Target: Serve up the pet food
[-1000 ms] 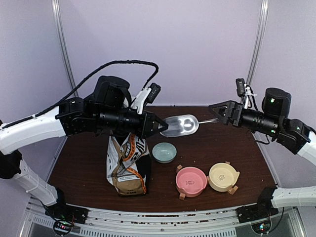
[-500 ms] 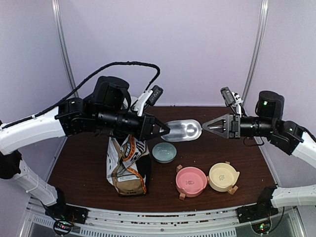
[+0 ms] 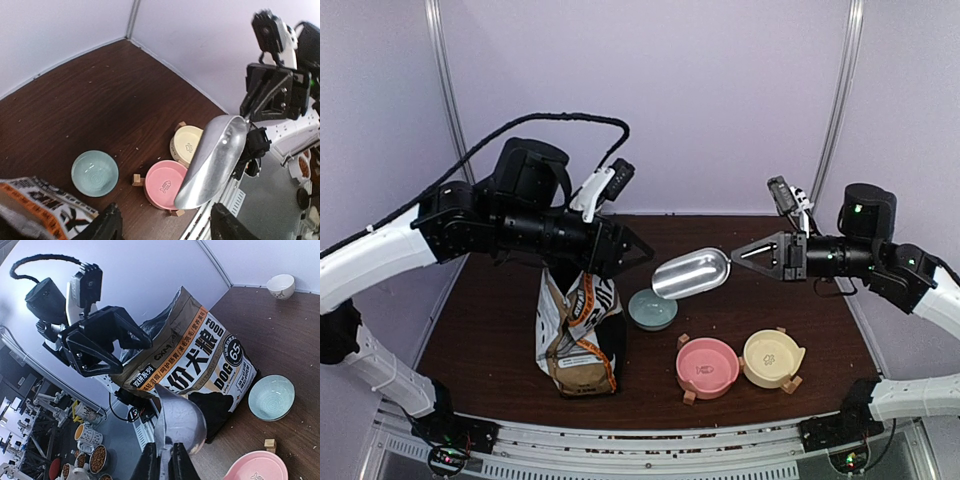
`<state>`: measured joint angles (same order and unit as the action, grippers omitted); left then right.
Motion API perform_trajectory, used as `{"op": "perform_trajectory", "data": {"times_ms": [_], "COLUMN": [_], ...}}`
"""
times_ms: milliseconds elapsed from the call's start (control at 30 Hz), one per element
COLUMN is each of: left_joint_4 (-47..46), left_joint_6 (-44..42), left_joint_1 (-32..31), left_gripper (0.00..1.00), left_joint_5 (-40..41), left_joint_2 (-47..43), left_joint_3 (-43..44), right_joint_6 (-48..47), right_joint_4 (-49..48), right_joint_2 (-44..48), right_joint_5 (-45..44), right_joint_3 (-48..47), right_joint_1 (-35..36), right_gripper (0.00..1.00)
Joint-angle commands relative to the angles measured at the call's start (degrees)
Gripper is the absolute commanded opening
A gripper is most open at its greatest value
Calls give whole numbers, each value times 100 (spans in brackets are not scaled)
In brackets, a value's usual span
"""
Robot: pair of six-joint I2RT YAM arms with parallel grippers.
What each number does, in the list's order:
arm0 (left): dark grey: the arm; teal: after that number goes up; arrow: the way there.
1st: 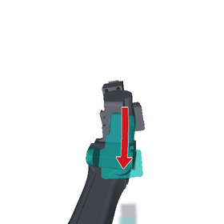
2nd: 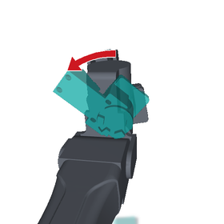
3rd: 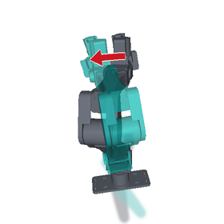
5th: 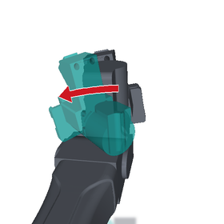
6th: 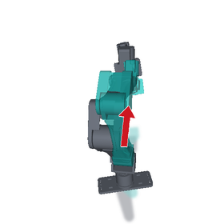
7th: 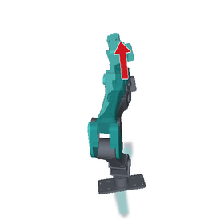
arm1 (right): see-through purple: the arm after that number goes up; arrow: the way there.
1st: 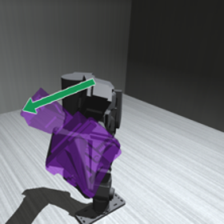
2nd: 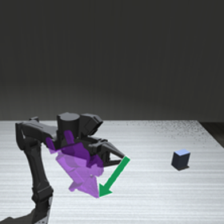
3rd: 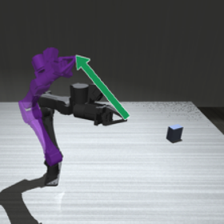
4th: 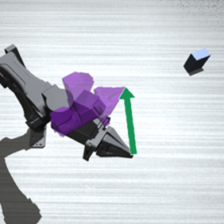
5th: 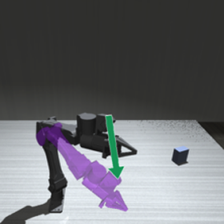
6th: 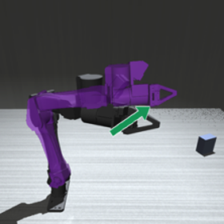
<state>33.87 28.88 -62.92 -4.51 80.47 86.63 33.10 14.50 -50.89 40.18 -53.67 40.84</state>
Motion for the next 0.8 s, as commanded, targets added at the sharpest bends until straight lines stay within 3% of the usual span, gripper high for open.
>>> {"op": "perform_trajectory", "data": {"times_ms": [0,233,500,567,667,767], "left_joint_4": [929,2279,2281,2282,2239,2062], "left_joint_6": [10,445,492,485,485,480], "left_joint_1": [355,1127,1291,1308,1308,1308], "left_gripper": [67,82,86,75,38,13], "left_joint_5": [1187,1735,1680,1639,1535,1425], "left_joint_2": [-699,-996,-949,-884,-836,-869], "left_joint_3": [328,37,-270,-269,-290,-391], "right_joint_6": [-189,-388,-484,-492,-570,-655], "right_joint_4": [213,694,894,984,1148,1353], "right_joint_2": [93,-228,-1189,-1525,-2012,-2546], "right_joint_5": [-556,-1680,-2703,-2931,-3178,-3409], "right_joint_3": [-511,-1314,-2446,-2768,-3293,-3919], "right_joint_1": [179,772,1563,1725,1979,2200], "right_gripper": [0,0,0,0,0,0]}}
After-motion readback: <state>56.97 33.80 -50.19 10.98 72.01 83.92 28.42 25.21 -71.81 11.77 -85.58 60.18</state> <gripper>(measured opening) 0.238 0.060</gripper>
